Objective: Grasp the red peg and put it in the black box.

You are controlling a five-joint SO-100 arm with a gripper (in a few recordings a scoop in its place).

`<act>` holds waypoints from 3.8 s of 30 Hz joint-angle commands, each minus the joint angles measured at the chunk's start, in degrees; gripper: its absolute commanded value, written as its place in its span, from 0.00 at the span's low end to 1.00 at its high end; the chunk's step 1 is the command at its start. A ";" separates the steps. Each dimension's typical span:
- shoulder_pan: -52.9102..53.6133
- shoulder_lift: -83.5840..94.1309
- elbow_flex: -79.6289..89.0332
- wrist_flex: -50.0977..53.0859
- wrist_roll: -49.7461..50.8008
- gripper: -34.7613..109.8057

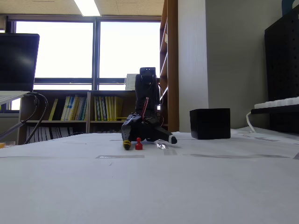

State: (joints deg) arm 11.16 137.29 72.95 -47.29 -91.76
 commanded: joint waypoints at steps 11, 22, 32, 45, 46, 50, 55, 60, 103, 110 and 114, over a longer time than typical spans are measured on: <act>1.49 -2.72 0.79 -0.97 -3.16 0.40; 1.58 -2.46 0.70 -0.97 -2.72 0.31; 2.29 -2.20 0.70 -0.97 -2.64 0.28; 4.66 -17.31 -3.87 12.57 0.00 0.24; 4.92 -18.98 -3.87 14.94 0.26 0.24; 5.19 -25.49 -2.02 27.51 2.37 0.24; 5.19 -31.03 0.44 40.25 4.39 0.24; 5.63 -31.38 0.44 41.66 4.31 0.24; -36.74 -66.71 33.13 142.91 31.29 0.24; -50.98 -68.73 30.76 146.78 41.13 0.24; -53.26 -64.78 31.03 144.40 45.00 0.24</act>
State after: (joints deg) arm -39.55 71.72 102.30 98.35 -48.96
